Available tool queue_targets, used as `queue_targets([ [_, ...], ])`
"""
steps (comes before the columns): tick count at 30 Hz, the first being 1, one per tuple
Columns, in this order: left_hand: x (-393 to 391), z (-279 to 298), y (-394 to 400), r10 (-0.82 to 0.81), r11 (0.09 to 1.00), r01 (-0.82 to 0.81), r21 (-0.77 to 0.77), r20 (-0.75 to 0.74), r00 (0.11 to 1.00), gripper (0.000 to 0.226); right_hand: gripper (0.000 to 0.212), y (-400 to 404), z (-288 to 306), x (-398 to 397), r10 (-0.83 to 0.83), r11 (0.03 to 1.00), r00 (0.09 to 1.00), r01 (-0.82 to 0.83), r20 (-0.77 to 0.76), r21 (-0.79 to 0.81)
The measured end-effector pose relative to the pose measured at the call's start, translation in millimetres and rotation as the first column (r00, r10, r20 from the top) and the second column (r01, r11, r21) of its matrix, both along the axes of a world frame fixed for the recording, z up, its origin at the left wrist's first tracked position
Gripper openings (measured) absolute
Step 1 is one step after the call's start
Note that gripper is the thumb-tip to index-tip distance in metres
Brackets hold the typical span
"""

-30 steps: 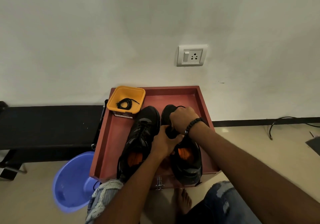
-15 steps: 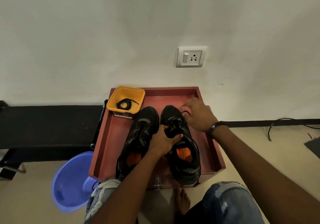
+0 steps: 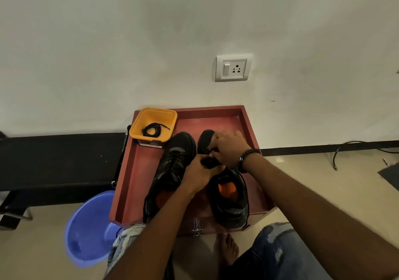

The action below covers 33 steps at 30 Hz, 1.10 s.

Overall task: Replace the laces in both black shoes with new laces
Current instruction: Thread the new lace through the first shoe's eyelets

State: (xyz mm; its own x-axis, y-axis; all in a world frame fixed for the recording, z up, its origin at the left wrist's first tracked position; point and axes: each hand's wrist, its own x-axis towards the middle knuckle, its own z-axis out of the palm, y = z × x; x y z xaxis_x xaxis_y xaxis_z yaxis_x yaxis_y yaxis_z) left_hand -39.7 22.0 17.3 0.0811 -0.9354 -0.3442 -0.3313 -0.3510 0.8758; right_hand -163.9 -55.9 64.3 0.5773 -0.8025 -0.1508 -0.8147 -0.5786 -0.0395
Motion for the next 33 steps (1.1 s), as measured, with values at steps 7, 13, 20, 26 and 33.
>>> queue_targets([
  [7,-3,-3,-3,0.008,1.000,-0.007,-0.014,0.089,0.996,0.073,0.024,-2,21,-22,-0.535,0.810,0.517,0.088,0.668,0.580],
  [13,-5,0,-1,0.007,1.000,-0.007,0.007,0.100,0.995,0.073,0.024,-1,24,-35,-0.647,0.749,0.396,0.168,0.652,0.641],
  [20,-13,-2,-3,-0.039,0.997,0.029,0.065,0.157,0.987,0.071,0.031,-8,0,-42,-0.637,0.763,0.518,0.529,0.571,0.371],
  [26,-16,-4,1,-0.006,0.999,-0.003,0.051,0.177,0.984,0.068,0.014,5,20,-42,-0.145,0.950,0.847,0.263,0.511,-0.167],
  [33,-17,-6,2,-0.034,0.999,0.034,0.005,0.222,0.974,0.063,0.023,13,12,-20,-0.099,0.992,0.991,0.105,-0.088,0.070],
])
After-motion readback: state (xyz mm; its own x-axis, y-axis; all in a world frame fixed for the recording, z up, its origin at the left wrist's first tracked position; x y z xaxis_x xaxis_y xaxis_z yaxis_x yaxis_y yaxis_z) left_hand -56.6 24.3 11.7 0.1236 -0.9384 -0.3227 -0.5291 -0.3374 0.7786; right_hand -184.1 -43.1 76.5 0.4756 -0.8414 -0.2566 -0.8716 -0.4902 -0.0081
